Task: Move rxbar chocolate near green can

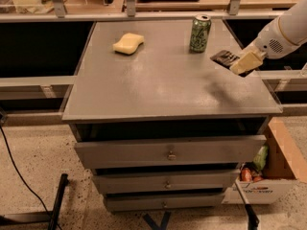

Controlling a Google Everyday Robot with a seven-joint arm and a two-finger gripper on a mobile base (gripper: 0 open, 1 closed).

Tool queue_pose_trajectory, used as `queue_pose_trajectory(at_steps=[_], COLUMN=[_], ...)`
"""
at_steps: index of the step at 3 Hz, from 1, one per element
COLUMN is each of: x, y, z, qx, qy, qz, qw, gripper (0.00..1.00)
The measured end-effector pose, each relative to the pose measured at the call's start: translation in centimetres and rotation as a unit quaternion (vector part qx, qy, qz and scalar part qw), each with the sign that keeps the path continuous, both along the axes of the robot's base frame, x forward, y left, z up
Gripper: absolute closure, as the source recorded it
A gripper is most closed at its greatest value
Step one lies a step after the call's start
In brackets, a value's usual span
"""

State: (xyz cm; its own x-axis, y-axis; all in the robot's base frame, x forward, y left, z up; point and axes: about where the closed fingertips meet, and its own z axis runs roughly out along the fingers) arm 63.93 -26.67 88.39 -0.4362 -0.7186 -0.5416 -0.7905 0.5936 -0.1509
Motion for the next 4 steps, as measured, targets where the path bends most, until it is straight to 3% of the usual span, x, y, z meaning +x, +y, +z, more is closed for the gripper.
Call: queue_pose_trajectory(at_steps=[3, 4], x=[4.7, 9.7], y=[0.3, 0.0], z=[-0.7, -3.4], qx=[0.012, 0.019], qy=[-0.008, -0.002], qz=[0.005, 0.005], qw=[0.9999, 0.9998], gripper=[1.00, 1.00])
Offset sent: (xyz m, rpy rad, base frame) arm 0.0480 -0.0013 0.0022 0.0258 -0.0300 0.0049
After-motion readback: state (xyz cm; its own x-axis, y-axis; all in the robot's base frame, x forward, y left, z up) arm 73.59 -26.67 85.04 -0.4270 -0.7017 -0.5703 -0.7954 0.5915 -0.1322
